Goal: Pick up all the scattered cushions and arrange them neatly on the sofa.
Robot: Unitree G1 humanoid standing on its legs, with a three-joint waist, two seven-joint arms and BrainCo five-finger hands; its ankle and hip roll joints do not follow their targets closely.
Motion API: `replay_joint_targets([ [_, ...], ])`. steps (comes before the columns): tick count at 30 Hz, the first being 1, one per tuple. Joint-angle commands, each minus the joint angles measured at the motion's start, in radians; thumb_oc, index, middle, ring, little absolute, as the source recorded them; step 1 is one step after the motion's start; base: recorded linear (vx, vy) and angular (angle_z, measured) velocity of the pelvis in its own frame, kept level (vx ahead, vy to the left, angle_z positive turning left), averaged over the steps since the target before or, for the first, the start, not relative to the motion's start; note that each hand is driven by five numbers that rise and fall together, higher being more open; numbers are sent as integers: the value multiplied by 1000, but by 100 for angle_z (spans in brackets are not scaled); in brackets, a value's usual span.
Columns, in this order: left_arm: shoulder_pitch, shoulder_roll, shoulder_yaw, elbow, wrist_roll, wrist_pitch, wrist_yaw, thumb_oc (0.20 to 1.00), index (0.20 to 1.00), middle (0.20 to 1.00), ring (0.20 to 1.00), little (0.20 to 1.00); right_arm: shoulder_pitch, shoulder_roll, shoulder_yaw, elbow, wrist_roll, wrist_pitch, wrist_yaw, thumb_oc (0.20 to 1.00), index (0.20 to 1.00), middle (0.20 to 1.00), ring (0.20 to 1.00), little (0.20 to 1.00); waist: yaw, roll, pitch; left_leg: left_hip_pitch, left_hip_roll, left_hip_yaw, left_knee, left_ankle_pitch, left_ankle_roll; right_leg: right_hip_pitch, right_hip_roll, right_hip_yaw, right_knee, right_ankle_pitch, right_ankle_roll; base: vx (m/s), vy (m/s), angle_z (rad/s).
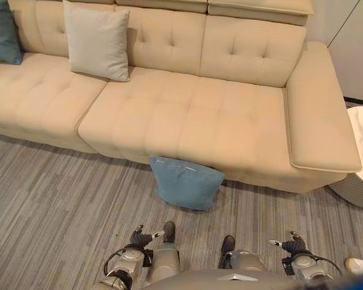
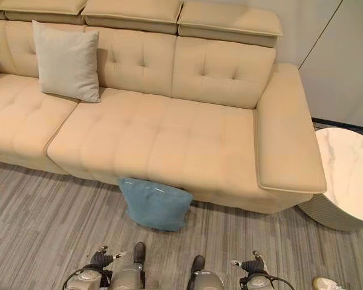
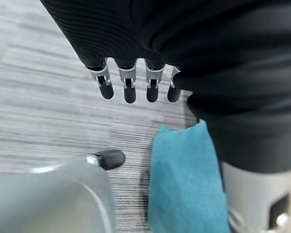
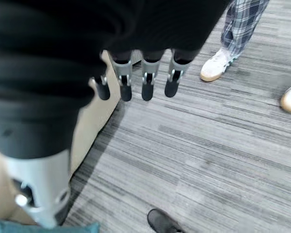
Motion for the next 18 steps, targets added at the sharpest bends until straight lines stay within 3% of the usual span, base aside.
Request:
replay_joint_targets([
  [1, 0, 35, 4, -7, 79, -11, -19, 1000, 1000, 1000, 1000, 1000, -37, 15, -4, -13, -6, -6, 17, 1000, 1000, 1000, 1000, 1000, 11, -42, -4, 44, -71, -3, -5, -9, 7, 92, -9, 116, -114, 83, 72, 342, 404, -25],
  [4, 3, 44, 2, -3, 101, -8, -22, 1000, 1000, 1000, 1000, 1000, -37, 21, -4, -16, -9, -3, 24, 1000, 1000, 1000, 1000, 1000, 15, -47, -20, 70, -93, 21, -6, -37, 31, 87, -35, 145, -97, 100, 93, 144, 285, -29],
  [6, 2, 59, 9, -6, 106, -11, -17, 1000, 1000, 1000, 1000, 1000, -50, 25, 5, -29, -20, 3, 27, 1000, 1000, 1000, 1000, 1000, 23, -40, -3, 78, -111, 51, -3, -58, 57, 25, -71, 153, -7, 131, 113, -32, 299, -39],
  [8, -1, 64, 14, -8, 104, -12, -16, 1000, 1000, 1000, 1000, 1000, -58, 26, 9, -29, -23, 4, 26, 1000, 1000, 1000, 1000, 1000, 32, -38, 4, 77, -113, 68, 1, -63, 65, -8, -90, 139, 33, 147, 119, -50, 214, -86],
  [9, 0, 72, 24, -5, 102, -16, -14, 1000, 1000, 1000, 1000, 1000, -65, 30, 15, -35, -28, 0, 24, 1000, 1000, 1000, 1000, 1000, 47, -30, 14, 88, -112, 89, 0, -69, 72, -31, -117, 71, 82, 152, 115, 5, 183, -96],
  [11, 11, 76, 24, -1, 110, -15, -15, 1000, 1000, 1000, 1000, 1000, -64, 29, 24, -37, -32, -5, 28, 1000, 1000, 1000, 1000, 1000, 41, -30, 16, 107, -122, 93, -5, -64, 77, -37, -74, 72, 98, 126, 99, 63, 166, -55],
  [13, 19, 79, 26, 8, 118, -12, -18, 1000, 1000, 1000, 1000, 1000, -64, 22, 36, -38, -29, -9, 26, 1000, 1000, 1000, 1000, 1000, 37, -39, 10, 119, -142, 93, -20, -61, 83, -48, 18, 83, 70, 88, 77, 86, 86, -23],
  [15, 18, 78, 26, 20, 129, -12, -19, 1000, 1000, 1000, 1000, 1000, -66, 17, 41, -43, -34, -13, 21, 1000, 1000, 1000, 1000, 1000, 36, -48, 6, 129, -154, 95, -32, -64, 78, -31, 57, 53, 3, 76, 60, 103, -13, -5],
  [18, 4, 65, 10, 3, 141, -15, -21, 1000, 1000, 1000, 1000, 1000, -47, -3, 23, -54, -12, -22, 12, 1000, 1000, 1000, 1000, 1000, 14, -57, 6, 99, -166, 84, 38, -94, 57, 7, 82, 99, -84, 98, 48, 115, -117, 38],
])
